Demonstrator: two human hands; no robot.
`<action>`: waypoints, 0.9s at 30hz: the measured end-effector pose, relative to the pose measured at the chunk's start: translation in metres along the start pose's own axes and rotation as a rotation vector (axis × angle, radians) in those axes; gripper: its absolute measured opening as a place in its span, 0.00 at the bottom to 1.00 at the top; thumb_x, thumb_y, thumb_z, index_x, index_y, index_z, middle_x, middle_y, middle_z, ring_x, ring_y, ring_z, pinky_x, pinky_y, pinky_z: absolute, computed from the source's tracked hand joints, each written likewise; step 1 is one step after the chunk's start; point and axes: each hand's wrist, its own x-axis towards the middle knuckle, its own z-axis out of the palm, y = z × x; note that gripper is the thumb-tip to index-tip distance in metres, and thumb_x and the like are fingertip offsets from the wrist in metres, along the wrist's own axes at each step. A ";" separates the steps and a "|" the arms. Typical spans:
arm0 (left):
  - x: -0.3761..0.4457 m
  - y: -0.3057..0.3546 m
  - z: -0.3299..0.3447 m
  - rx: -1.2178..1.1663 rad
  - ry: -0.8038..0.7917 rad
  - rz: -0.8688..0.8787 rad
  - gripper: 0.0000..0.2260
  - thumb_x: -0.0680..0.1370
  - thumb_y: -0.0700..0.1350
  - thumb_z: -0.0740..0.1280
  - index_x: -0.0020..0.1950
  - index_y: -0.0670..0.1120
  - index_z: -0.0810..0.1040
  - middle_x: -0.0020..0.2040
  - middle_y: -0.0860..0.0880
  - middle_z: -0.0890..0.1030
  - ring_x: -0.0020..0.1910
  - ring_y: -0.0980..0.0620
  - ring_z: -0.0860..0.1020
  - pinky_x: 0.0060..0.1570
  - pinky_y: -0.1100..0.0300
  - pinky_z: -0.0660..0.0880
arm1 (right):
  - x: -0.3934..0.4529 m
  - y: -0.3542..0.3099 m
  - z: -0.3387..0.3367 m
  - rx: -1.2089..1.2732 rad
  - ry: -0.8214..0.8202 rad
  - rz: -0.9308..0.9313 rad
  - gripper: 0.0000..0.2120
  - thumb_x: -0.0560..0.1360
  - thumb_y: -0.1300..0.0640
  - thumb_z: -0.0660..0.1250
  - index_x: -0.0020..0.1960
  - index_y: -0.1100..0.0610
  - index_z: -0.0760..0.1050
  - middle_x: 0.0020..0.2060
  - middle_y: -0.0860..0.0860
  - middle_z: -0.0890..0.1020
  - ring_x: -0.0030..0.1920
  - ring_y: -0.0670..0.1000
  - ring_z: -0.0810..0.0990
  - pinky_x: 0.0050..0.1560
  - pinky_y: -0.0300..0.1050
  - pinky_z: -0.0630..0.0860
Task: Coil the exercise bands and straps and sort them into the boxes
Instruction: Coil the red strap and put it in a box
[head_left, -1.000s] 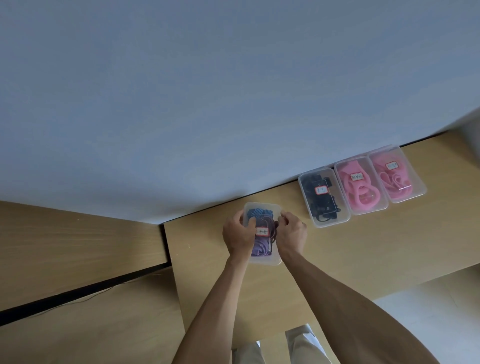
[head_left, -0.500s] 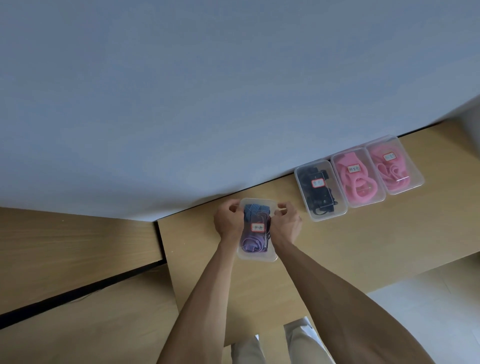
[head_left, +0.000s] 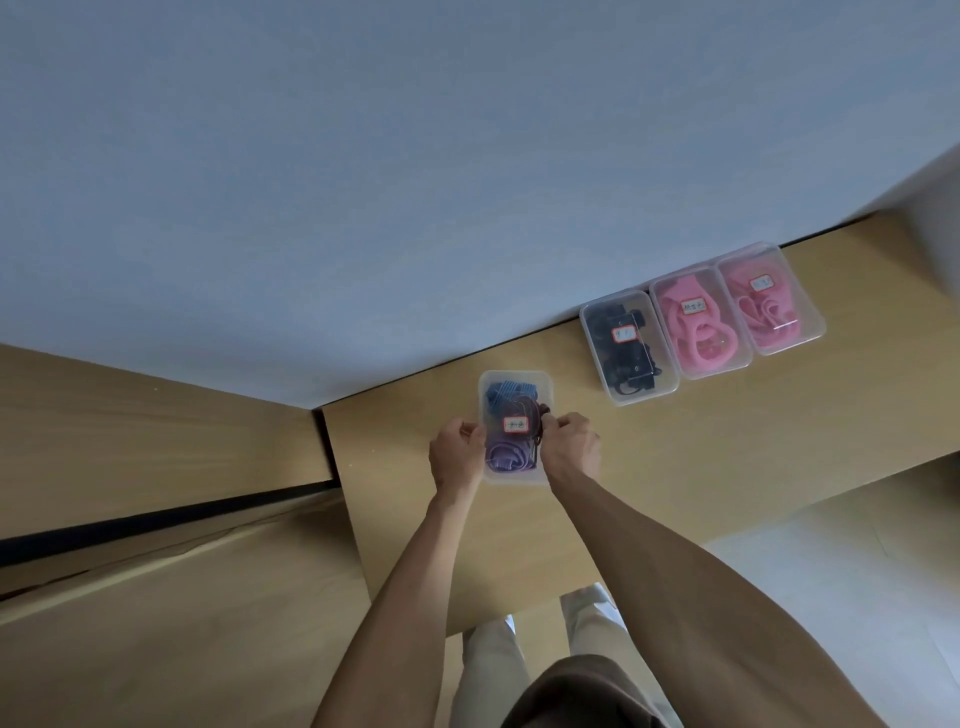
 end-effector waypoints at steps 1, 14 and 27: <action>-0.001 -0.002 0.003 -0.008 0.024 -0.008 0.07 0.79 0.42 0.66 0.43 0.42 0.79 0.40 0.47 0.82 0.41 0.46 0.78 0.36 0.58 0.68 | 0.002 0.002 0.002 0.001 -0.006 0.004 0.12 0.79 0.48 0.65 0.50 0.56 0.79 0.47 0.57 0.84 0.47 0.59 0.81 0.45 0.48 0.75; -0.032 -0.022 -0.004 -0.039 -0.143 -0.005 0.06 0.77 0.42 0.66 0.48 0.42 0.81 0.39 0.43 0.82 0.40 0.42 0.80 0.36 0.53 0.75 | -0.022 0.042 -0.003 -0.021 -0.029 -0.136 0.13 0.75 0.61 0.63 0.57 0.55 0.80 0.48 0.59 0.84 0.49 0.61 0.81 0.49 0.49 0.79; -0.021 -0.003 0.008 -0.095 0.030 0.022 0.06 0.74 0.34 0.65 0.43 0.44 0.79 0.38 0.51 0.81 0.38 0.51 0.79 0.34 0.64 0.74 | -0.002 0.023 0.000 -0.103 0.124 -0.301 0.14 0.72 0.73 0.63 0.50 0.61 0.82 0.43 0.58 0.84 0.42 0.58 0.79 0.39 0.44 0.70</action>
